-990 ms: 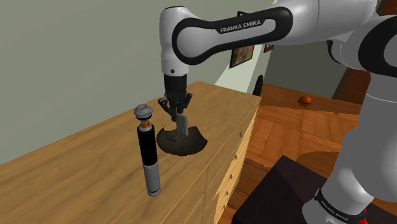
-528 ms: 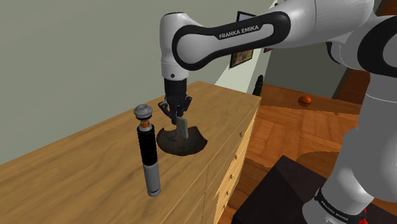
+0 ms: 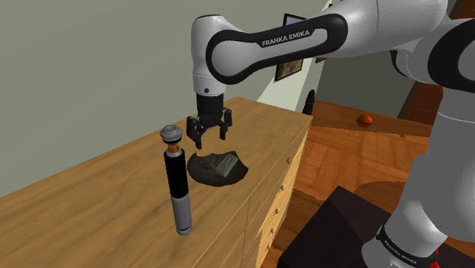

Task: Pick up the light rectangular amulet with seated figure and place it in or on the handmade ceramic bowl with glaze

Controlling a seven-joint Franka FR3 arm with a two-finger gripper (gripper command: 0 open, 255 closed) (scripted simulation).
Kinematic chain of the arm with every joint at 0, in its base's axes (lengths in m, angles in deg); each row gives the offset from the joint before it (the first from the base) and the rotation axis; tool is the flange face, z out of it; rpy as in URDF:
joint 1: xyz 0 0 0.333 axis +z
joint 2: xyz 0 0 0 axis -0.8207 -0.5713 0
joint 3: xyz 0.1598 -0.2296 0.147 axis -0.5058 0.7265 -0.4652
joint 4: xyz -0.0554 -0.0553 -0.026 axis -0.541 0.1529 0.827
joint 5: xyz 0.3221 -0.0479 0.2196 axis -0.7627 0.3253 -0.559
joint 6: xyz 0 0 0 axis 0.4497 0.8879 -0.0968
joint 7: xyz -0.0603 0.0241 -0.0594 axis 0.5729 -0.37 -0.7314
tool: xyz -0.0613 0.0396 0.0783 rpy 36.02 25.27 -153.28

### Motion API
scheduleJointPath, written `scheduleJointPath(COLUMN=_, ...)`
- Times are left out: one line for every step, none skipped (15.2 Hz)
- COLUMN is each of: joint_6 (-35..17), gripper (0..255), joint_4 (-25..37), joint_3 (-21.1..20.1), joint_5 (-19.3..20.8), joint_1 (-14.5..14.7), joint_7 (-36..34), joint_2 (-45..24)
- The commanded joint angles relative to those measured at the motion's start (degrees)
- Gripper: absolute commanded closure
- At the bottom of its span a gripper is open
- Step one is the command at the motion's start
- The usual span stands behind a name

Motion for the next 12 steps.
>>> scheduleJointPath(joint_6=1.9, gripper=0, joint_4=1.8, joint_3=0.0, joint_5=0.0, joint_1=0.0, joint_7=0.0, joint_2=0.1)
scheduleJointPath(joint_6=3.8, gripper=0, joint_4=3.6, joint_3=0.0, joint_5=-0.1, joint_1=0.0, joint_7=0.0, joint_2=0.2)
scheduleJointPath(joint_6=5.7, gripper=0, joint_4=5.6, joint_3=0.0, joint_5=0.0, joint_1=0.0, joint_7=0.0, joint_2=0.1)
scheduleJointPath(joint_6=7.3, gripper=0, joint_4=7.2, joint_3=0.0, joint_5=0.0, joint_1=0.0, joint_7=0.0, joint_2=0.0)
scheduleJointPath(joint_6=7.3, gripper=0, joint_4=7.2, joint_3=0.0, joint_5=0.0, joint_1=0.0, joint_7=0.0, joint_2=0.0)
scheduleJointPath(joint_6=7.3, gripper=0, joint_4=7.2, joint_3=0.0, joint_5=0.0, joint_1=0.0, joint_7=0.0, joint_2=0.0)
scheduleJointPath(joint_6=7.3, gripper=0, joint_4=7.2, joint_3=0.0, joint_5=0.0, joint_1=0.0, joint_7=0.0, joint_2=0.0)
scheduleJointPath(joint_6=7.3, gripper=0, joint_4=7.2, joint_3=0.0, joint_5=0.0, joint_1=0.0, joint_7=0.0, joint_2=0.0)
scheduleJointPath(joint_6=7.3, gripper=0, joint_4=7.2, joint_3=0.0, joint_5=0.0, joint_1=0.0, joint_7=0.0, joint_2=0.0)
scheduleJointPath(joint_6=7.3, gripper=0, joint_4=7.2, joint_3=0.0, joint_5=0.0, joint_1=0.0, joint_7=0.0, joint_2=0.0)
scheduleJointPath(joint_6=7.3, gripper=0, joint_4=7.2, joint_3=0.0, joint_5=0.0, joint_1=0.0, joint_7=0.0, joint_2=0.0)
scheduleJointPath(joint_6=7.3, gripper=0, joint_4=7.2, joint_3=0.0, joint_5=0.0, joint_1=0.0, joint_7=0.0, joint_2=0.0)
